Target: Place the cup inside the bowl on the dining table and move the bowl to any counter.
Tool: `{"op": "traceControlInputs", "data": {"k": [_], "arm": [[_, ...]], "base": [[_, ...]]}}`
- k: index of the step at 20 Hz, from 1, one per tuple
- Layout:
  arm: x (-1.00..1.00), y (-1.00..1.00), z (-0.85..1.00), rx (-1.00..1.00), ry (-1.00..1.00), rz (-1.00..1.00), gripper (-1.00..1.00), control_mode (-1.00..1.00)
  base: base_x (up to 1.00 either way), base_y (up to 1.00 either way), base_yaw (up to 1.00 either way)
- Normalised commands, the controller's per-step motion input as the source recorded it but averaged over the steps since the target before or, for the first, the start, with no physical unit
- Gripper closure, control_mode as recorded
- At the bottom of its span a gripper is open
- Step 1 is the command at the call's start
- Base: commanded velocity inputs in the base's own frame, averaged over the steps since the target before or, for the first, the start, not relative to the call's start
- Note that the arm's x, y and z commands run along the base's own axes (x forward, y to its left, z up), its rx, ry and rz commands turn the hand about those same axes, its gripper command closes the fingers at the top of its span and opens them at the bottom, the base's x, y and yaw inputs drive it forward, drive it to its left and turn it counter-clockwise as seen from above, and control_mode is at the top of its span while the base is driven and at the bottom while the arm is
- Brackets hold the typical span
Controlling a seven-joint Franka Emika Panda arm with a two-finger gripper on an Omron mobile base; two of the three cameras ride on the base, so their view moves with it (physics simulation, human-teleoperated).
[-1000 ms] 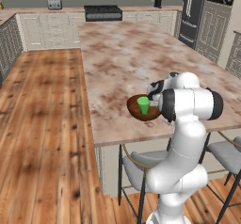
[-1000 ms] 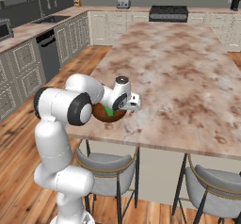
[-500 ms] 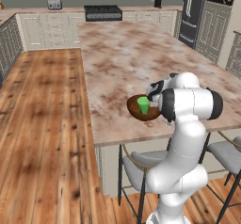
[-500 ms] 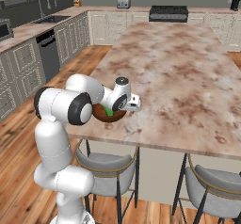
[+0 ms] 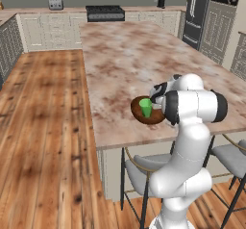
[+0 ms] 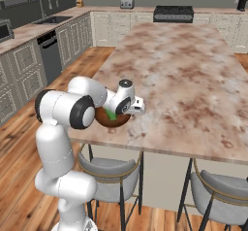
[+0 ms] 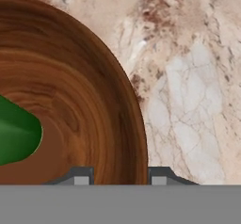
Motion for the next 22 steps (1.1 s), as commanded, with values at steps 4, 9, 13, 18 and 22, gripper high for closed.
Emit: {"op": "traceControlInputs", "data": {"k": [4, 9, 13, 18, 22], "arm": [[0.0, 0.0, 0.0, 0.0, 0.0, 0.0, 1.0, -1.0], [0.04, 0.0, 0.0, 0.0, 0.1, -0.01, 1.0, -1.0], [0.22, -0.07, 0.15, 0.0, 0.27, -0.04, 1.0, -1.0], [0.2, -0.07, 0.12, 0.0, 0.27, -0.08, 1.0, -1.0], [0.14, -0.13, 0.04, 0.06, 0.11, -0.09, 1.0, -1.0]], "base": [[0.0, 0.0, 0.0], [0.0, 0.0, 0.0], [0.0, 0.0, 0.0], [0.0, 0.0, 0.0], [0.0, 0.0, 0.0]]}}
